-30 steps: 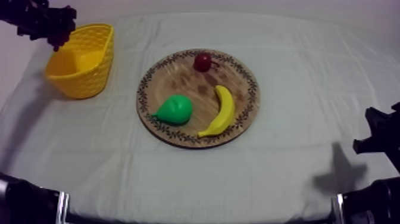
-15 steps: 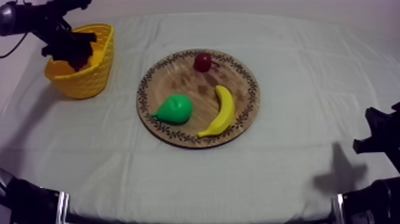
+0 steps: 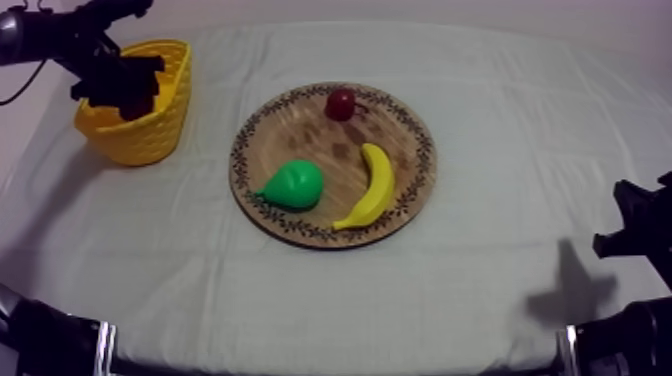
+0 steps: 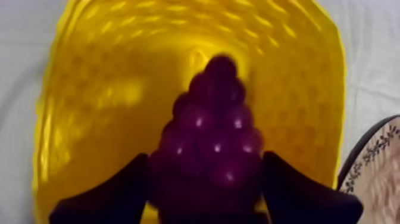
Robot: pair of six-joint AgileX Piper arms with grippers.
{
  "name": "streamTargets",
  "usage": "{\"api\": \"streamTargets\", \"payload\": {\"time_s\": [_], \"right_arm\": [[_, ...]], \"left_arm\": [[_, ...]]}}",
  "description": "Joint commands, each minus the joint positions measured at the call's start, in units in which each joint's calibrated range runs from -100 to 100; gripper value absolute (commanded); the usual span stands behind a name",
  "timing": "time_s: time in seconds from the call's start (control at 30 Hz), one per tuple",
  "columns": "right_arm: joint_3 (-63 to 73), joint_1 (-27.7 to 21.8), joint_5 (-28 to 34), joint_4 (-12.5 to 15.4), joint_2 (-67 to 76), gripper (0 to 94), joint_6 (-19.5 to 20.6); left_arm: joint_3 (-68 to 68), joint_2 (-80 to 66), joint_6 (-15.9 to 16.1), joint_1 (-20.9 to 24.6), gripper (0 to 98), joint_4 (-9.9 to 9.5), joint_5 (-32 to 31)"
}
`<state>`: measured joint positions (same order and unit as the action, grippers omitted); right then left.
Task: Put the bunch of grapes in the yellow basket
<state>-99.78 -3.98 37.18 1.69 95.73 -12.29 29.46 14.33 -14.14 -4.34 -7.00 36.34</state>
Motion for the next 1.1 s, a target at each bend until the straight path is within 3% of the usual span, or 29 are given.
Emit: {"api": "streamTargets", "payload": {"time_s": [0.0,0.23,0.57,0.7,0.93,1.07], "right_arm": [[0.01,0.0,0.0,-0.01,0.02,0.5,0.0],[0.01,0.0,0.0,-0.01,0.02,0.5,0.0],[0.01,0.0,0.0,-0.01,0.02,0.5,0.01],[0.01,0.0,0.0,-0.01,0.02,0.5,0.0],[0.01,0.0,0.0,-0.01,0.02,0.5,0.0],[0.01,0.0,0.0,-0.01,0.02,0.5,0.0]], "left_arm": [[0.81,-1.54,-0.7,-0.04,78.8,-0.3,-0.52],[4.83,-6.6,-2.98,-0.29,81.7,-2.68,-1.9],[15.47,-19.2,-4.51,0.43,67.3,-4.06,-3.92],[20.24,-25.21,-4.31,1.03,57.9,-4.1,-3.99],[31.33,-39.09,-4.63,1.63,29.1,-4.15,-4.0],[38.31,-48.06,-4.59,2.01,19.9,-3.97,-4.0]]}}
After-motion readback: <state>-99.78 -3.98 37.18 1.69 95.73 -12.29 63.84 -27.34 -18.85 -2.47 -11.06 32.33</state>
